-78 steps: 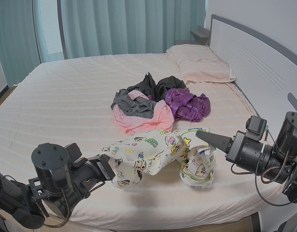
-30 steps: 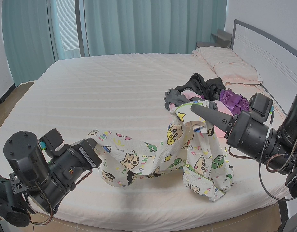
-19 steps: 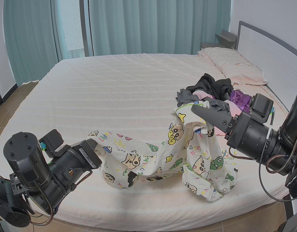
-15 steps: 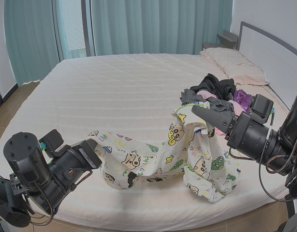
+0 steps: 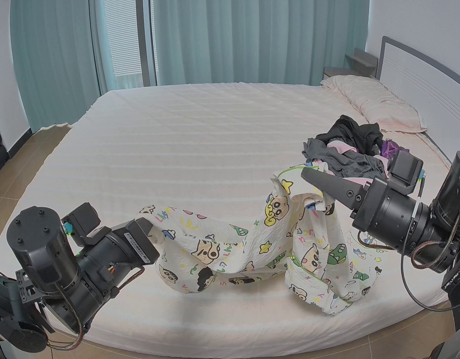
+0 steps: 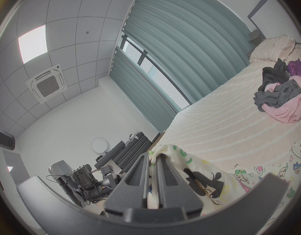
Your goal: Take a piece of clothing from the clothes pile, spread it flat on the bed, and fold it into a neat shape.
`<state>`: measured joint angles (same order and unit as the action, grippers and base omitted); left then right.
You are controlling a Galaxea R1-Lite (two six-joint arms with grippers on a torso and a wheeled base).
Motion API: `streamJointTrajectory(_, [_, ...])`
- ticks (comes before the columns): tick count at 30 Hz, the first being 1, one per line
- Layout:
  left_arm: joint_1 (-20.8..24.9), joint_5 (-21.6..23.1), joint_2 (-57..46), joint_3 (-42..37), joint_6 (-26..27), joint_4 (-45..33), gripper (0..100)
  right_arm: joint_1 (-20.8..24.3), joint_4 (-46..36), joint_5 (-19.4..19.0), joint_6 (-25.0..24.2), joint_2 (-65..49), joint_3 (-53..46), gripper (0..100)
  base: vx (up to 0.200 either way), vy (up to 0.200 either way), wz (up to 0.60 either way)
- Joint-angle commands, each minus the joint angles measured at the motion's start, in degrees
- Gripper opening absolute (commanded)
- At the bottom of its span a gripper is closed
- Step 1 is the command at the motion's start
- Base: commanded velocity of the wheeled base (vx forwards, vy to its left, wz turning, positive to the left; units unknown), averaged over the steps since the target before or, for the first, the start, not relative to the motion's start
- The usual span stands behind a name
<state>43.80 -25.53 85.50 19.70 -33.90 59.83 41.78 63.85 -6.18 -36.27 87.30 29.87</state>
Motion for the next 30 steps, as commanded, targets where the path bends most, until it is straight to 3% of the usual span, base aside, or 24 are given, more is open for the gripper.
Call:
streamJointTrajectory(1, [0.06, 0.04, 0.28, 0.08, -0.02, 0.02, 0, -0.82, -0.13, -0.06, -0.03, -0.46, -0.86, 0, 0.000, 0.000, 0.00])
streamJointTrajectory(10, [2.43, 0.13, -0.69, -0.10, 1.12, 0.02, 0, -5.04, -2.07, -0.76, -1.88, -5.47, -4.82, 0, -0.156, 0.000, 0.00])
streamJointTrajectory(24, [8.93, -0.66, -11.68, -0.28, 4.02, -0.42, 0, -4.78, -16.04, -2.87, -2.93, -26.21, -4.20, 0, -0.200, 0.000, 0.00])
streamJointTrajectory(30, [8.49, -2.86, -17.21, 1.04, 11.05, -0.59, 0, -5.04, -18.59, -6.12, -2.76, -34.12, 0.89, 0, -0.200, 0.000, 0.00])
